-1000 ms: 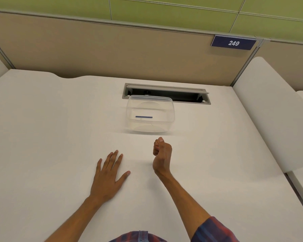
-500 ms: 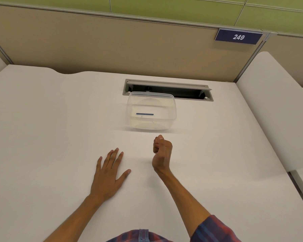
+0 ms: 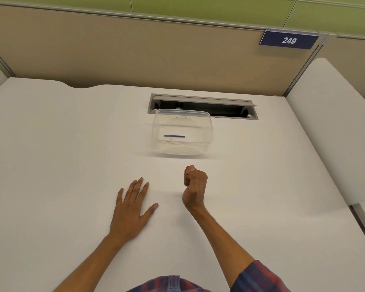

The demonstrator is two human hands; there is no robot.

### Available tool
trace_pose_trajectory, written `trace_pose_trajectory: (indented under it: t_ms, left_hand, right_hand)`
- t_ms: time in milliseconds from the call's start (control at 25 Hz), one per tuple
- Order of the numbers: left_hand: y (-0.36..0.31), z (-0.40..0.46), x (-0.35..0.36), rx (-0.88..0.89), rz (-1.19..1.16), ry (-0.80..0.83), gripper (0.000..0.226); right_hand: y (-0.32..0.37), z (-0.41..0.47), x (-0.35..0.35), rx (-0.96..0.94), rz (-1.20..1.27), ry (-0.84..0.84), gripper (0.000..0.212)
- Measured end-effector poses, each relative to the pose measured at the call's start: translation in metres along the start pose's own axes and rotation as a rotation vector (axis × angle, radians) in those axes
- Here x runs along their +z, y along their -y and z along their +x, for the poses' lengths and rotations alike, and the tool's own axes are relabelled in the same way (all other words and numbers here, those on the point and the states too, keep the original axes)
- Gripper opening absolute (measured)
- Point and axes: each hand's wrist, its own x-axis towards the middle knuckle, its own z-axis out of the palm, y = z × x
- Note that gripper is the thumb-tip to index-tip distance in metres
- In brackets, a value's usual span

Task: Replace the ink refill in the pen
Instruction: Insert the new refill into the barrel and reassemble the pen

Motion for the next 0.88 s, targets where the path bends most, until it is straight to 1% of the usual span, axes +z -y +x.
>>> trace_pose_trajectory:
  t_ms: [680, 800, 880]
  left_hand:
    - [0.001, 0.0, 0.001, -0.008, 0.004, 0.008, 0.071]
    - [0.001, -0.001, 0.001, -0.005, -0.003, 0.002, 0.072]
    - [0.001, -0.002, 0.001, -0.005, 0.002, -0.001, 0.073]
  right_hand:
    - [0.007, -0.002, -0.009, 0.019, 0.03, 0.034, 0.042]
    - [0.006, -0.002, -0.018, -0.005, -0.017, 0.033, 0.029]
    - [0.004, -0.004, -0.027, -0.037, -0.109, 0.023, 0.033]
